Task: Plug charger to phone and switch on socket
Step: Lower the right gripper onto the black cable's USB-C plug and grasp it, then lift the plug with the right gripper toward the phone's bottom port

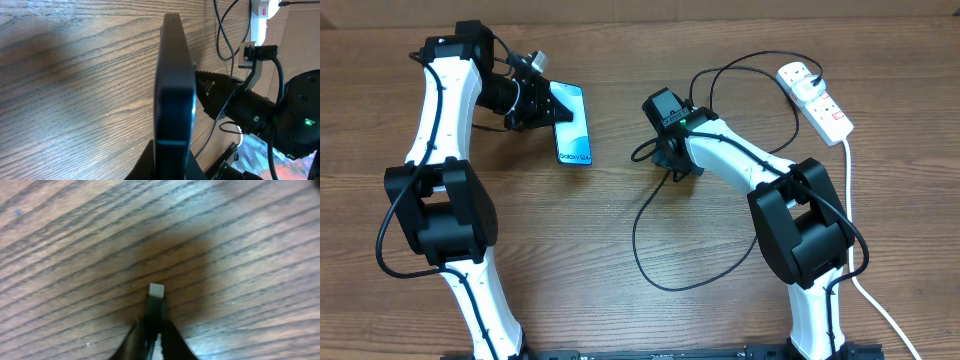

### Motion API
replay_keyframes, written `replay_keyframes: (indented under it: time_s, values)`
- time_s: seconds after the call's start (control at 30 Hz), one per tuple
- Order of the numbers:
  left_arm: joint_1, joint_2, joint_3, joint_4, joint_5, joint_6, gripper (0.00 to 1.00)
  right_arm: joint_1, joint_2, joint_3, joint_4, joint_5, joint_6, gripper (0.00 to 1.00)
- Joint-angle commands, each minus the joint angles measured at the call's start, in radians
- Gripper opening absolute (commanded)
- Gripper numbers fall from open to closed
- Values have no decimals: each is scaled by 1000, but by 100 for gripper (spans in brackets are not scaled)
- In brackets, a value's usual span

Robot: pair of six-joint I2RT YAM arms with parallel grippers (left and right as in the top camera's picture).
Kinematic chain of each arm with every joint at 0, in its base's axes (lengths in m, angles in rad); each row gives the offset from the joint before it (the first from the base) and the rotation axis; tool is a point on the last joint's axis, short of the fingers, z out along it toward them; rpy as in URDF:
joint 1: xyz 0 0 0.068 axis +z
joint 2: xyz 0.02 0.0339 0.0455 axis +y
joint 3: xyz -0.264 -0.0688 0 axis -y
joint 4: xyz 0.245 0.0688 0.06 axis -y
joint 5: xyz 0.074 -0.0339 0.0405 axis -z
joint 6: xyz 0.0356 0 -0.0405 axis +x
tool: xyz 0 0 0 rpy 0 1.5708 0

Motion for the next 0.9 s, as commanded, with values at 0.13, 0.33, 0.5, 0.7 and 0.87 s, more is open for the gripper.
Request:
replay_keyframes:
  time_s: [0.13, 0.33, 0.5, 0.7, 0.87]
  values:
    - [-7, -29, 16, -4, 145, 56, 4, -5, 11, 18, -5, -83, 3, 4]
    - [-7, -29, 16, -23, 336, 100, 4, -31, -36, 87, -58, -173, -5, 4]
    - [-7, -29, 16, -28, 504, 101, 4, -64, -157, 101, -105, -293, -70, 4]
    - [-5, -29, 16, -20, 742, 100, 4, -113, -335, 101, -219, -567, -253, 4]
    - [-5, -29, 16, -5, 814, 30, 4, -118, -419, 101, -290, -848, -388, 4]
